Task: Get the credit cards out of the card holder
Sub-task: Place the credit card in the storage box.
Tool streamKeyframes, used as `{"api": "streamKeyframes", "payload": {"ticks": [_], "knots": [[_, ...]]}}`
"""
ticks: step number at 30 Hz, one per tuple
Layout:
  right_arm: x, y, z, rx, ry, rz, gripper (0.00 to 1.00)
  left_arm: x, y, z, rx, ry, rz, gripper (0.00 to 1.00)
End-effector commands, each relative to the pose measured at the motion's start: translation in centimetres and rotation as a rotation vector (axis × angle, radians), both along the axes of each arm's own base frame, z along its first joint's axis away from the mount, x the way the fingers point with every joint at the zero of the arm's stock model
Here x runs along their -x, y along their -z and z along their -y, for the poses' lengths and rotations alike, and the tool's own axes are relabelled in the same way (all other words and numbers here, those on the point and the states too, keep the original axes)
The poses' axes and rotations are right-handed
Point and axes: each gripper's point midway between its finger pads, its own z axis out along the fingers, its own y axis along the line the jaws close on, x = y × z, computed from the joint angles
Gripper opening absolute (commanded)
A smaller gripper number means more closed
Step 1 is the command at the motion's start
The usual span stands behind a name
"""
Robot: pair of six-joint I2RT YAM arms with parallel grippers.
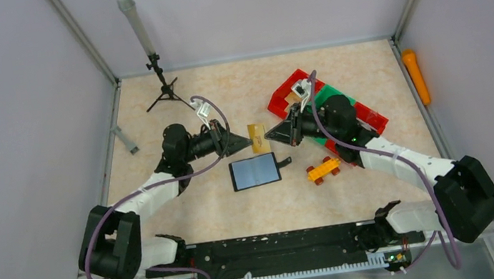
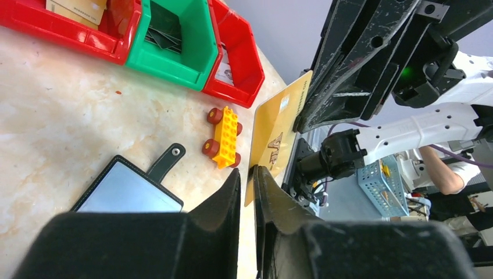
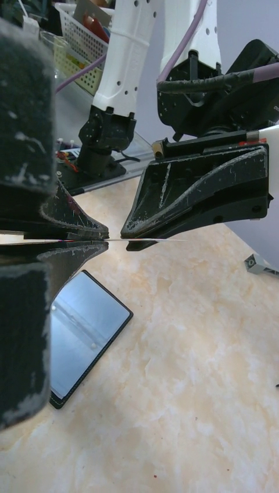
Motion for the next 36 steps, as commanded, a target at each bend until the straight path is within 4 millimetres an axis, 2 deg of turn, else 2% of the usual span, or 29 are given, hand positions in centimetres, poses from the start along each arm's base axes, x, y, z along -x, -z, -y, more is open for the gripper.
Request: {"api": "streamKeyframes", "payload": {"ticks": [1, 3, 7, 17, 19, 23, 24, 27, 30, 34, 36], "knots": [[-0.4, -3.1, -0.3, -0.050, -0.016, 0.070, 0.00, -0.4, -1.8, 0.3, 0.011, 0.005, 0.069, 0.21], [-0.6, -3.0, -0.3, -0.044, -0.001, 0.060, 0.00, -0.5, -1.7, 0.3, 0.009, 0.002, 0.062, 0.29], [-1.2, -2.3, 0.0, -0.022, 0.036, 0.038, 0.00, -0.5, -1.6, 0.2, 0.004, -0.004, 0.065, 0.31], [-0.1, -2.5, -1.0, -0.094, -0.052, 0.002, 0.00, -0.1, -1.8, 0.8, 0.051, 0.062, 0.039, 0.37], [0.1, -2.5, -1.1, -0.103, -0.063, -0.006, 0.00, 0.2, -2.1, 0.9, 0.069, 0.083, 0.037, 0.32], [0.2, -2.4, -1.2, -0.104, -0.073, -0.013, 0.00, 0.8, -2.9, 1.0, 0.109, 0.110, 0.059, 0.03], [0.2, -2.3, -1.2, -0.103, -0.074, -0.015, 0.06, 0.9, -3.0, 1.0, 0.114, 0.114, 0.062, 0.00], [0.4, -2.2, -1.2, -0.109, -0.078, -0.018, 0.25, 1.5, -3.7, 0.8, 0.141, 0.121, 0.091, 0.00], [0.8, -2.1, -1.1, -0.131, -0.087, -0.019, 0.38, 2.0, -4.4, 0.7, 0.164, 0.134, 0.120, 0.00], [1.0, -2.1, -1.0, -0.142, -0.088, -0.017, 0.39, 2.0, -4.4, 0.8, 0.166, 0.142, 0.109, 0.00], [1.0, -2.3, -1.0, -0.153, -0.092, -0.010, 0.35, 2.1, -4.4, 0.8, 0.172, 0.149, 0.105, 0.00]]}}
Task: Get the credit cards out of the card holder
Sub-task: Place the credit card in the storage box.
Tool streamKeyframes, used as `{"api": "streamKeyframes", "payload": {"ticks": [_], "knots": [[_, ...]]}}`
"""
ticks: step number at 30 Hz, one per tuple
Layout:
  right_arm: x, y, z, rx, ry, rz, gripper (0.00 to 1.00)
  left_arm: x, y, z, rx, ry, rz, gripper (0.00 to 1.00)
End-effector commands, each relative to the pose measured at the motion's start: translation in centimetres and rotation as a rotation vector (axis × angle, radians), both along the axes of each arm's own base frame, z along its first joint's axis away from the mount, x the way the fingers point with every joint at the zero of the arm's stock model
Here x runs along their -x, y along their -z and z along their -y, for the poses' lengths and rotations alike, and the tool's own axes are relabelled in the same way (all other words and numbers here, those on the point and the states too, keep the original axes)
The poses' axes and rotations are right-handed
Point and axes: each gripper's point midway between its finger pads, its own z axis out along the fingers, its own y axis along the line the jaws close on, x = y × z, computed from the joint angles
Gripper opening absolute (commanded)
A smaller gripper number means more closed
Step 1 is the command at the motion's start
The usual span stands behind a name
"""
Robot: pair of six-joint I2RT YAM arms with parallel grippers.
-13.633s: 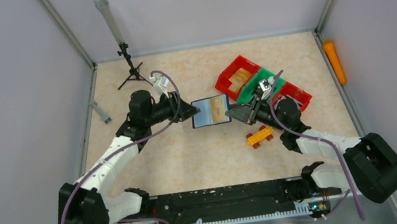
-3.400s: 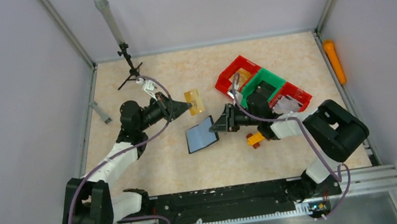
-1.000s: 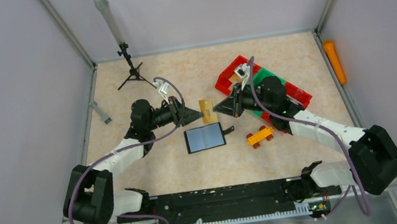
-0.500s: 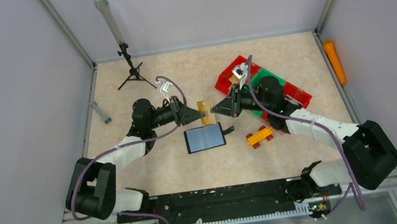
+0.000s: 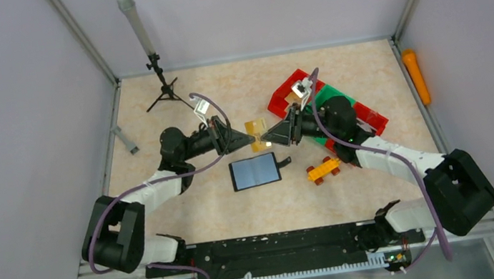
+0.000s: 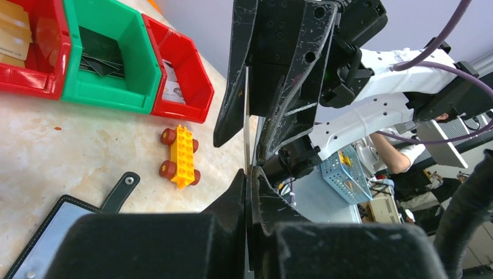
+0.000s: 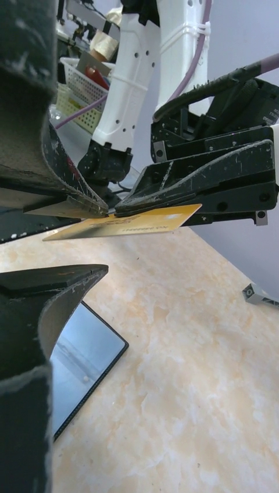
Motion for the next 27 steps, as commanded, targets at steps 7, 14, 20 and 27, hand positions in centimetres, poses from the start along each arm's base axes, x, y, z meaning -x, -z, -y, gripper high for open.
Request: {"api": "streamKeyframes", "payload": {"ticks": [7, 14, 20, 27], "knots": [[0.9, -2.9, -0.2, -0.086, -0.044, 0.080, 0.00, 0.3, -1.0, 0.2, 0.029, 0.033, 0.050, 0.08], [-3.6, -0.2, 2.1, 0.191, 0.181, 0.088, 0.00, -3.4, 2.7, -1.7, -0.206, -0.242, -0.005, 0.45], [-9.5, 0.0, 6.7, 0.517, 0.473, 0.196, 0.00, -5.7, 4.6, -4.8, -0.349, -0.485, -0.011, 0.46], [-14.5, 1.2, 10.3, 0.830, 0.622, 0.307, 0.00, -5.9, 4.5, -6.0, -0.371, -0.559, 0.014, 0.47]]}}
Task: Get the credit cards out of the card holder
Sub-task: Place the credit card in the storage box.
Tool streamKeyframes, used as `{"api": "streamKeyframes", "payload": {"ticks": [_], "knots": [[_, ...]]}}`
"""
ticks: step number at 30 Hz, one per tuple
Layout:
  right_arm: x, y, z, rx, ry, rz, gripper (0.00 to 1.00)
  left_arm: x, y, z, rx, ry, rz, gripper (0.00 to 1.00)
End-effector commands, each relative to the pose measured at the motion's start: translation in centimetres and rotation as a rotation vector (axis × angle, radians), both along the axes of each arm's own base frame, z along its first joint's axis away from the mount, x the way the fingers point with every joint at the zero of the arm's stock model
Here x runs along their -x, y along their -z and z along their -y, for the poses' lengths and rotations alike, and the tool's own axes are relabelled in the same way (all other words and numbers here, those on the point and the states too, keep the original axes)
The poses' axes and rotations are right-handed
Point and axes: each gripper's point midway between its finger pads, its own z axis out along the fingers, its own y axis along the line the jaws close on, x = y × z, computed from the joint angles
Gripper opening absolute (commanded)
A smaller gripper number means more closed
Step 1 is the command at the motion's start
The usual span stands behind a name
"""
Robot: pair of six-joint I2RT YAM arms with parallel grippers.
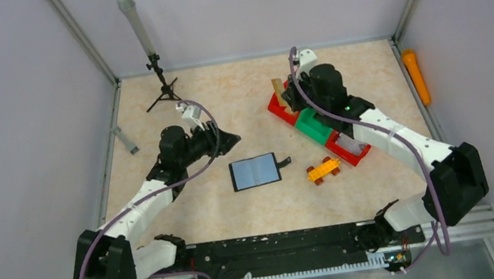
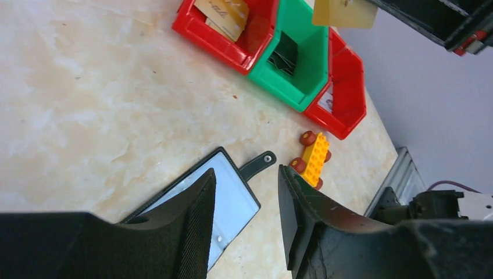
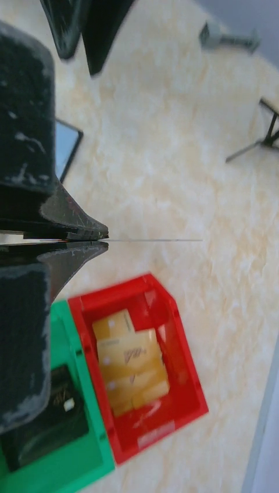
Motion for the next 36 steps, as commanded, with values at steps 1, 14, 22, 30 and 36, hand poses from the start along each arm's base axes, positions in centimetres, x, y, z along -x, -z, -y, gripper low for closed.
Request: {"api": "streamKeyframes", "payload": {"ticks": [1, 14, 22, 30, 36], "knots": [[-3.6, 2.4, 3.8, 0.357, 0.106, 0.044, 0.00, -0.9, -1.1, -1.4, -0.050, -0.084, 0.077, 0.47], [-10.0, 5.0, 6.6, 0.894, 0.117, 0.052, 0.00, 0.7, 1.4, -3.1, -0.102, -0.144, 0.005, 0.48], [-11.8, 9.0, 7.2, 1.082, 0.083, -0.017, 0.00, 3.1, 4.8, -3.5, -0.147, -0.134, -0.216, 0.51], [-12.7, 12.0, 8.1, 1.175, 0.112, -0.051, 0.00, 4.7, 6.4, -4.0, -0.193, -0.112, -0.293, 0.52], [-14.3, 12.5, 7.5, 1.178, 0.127, -0.053, 0.11, 5.1, 7.1, -4.8, -0.245, -0.131, -0.320, 0.53]]}}
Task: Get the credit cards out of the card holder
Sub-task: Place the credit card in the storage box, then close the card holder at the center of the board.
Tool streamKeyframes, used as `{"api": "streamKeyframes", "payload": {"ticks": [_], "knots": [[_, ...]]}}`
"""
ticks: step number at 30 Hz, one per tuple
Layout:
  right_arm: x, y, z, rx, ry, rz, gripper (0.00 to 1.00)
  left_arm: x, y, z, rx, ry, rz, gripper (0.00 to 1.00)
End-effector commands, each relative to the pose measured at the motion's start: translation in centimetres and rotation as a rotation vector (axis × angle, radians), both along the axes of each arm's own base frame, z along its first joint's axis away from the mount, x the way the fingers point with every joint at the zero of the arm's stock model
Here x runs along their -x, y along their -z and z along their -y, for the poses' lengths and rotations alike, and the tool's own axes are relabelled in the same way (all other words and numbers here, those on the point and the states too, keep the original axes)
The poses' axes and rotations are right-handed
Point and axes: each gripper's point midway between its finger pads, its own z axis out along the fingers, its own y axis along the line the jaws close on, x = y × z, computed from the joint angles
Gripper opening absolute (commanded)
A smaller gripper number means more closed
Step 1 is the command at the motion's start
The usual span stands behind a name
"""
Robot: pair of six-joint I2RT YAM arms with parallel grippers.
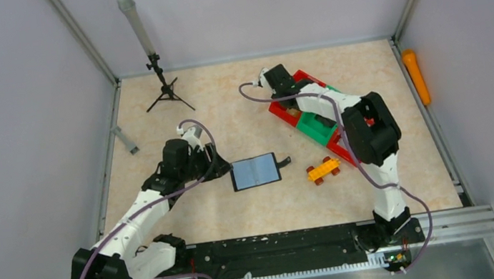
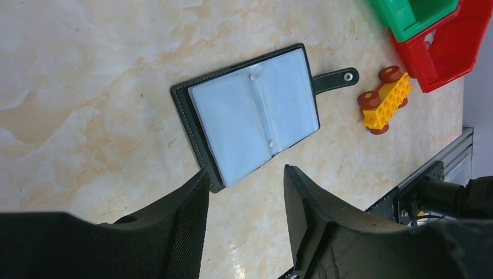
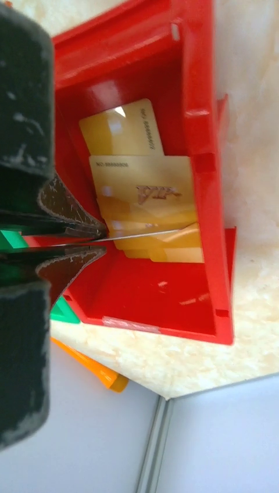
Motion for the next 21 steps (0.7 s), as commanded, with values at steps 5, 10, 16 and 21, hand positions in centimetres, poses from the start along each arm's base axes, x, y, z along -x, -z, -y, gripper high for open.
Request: {"api": "streamKeyframes", "payload": {"ticks": [5, 10, 16, 21], "knots": [[-2.8, -2.2, -0.2, -0.009, 0.096, 0.056, 0.36, 0.5, -0.3, -0.9, -0.064, -0.004, -0.016, 0.58], [-0.8, -4.8, -1.7, -0.197, 0.095, 0.045, 0.49, 0.8, 0.3, -1.3, -0.088, -0.009, -0.043, 0.63], [4.6, -6.9, -4.6, -0.466, 0.043, 0.017, 0.51, 1.3, 1.1, -0.7, -0.083, 0.025, -0.101, 0.62], [9.8, -7.2, -7.8, -0.705, 0.006, -0.111, 0.58, 1.6, 1.5, -0.3, -0.071, 0.051, -0.131, 0.62]]}}
